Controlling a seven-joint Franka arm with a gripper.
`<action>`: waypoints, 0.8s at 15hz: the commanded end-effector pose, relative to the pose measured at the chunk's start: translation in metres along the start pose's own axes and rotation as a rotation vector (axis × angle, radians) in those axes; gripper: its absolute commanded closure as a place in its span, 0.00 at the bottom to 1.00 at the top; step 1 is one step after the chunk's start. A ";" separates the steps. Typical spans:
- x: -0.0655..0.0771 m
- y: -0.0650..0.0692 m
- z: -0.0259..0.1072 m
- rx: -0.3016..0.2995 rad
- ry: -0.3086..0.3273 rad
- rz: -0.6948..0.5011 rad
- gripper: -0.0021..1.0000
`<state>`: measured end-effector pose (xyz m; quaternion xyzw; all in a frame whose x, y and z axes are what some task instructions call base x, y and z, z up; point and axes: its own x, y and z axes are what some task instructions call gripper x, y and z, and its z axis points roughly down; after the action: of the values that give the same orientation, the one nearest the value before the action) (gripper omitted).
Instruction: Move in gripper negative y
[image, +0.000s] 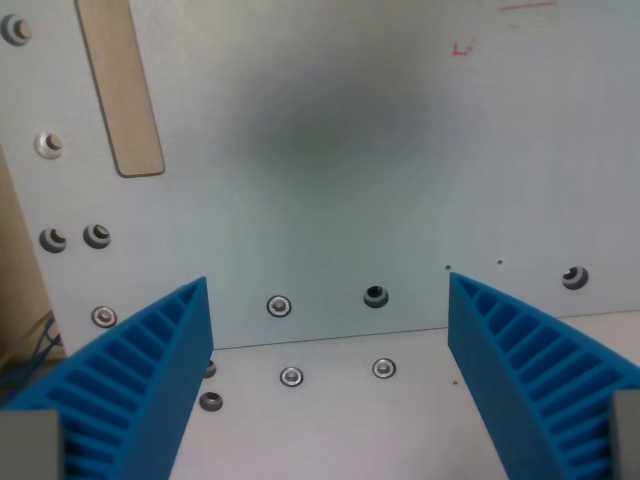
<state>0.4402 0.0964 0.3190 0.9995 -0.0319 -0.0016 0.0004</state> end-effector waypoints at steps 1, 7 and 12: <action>0.005 -0.015 -0.001 -0.003 -0.003 0.014 0.00; 0.006 -0.045 -0.001 -0.003 -0.003 0.014 0.00; 0.006 -0.070 -0.001 -0.003 -0.003 0.014 0.00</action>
<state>0.4454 0.1601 0.3183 0.9996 -0.0284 0.0037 -0.0028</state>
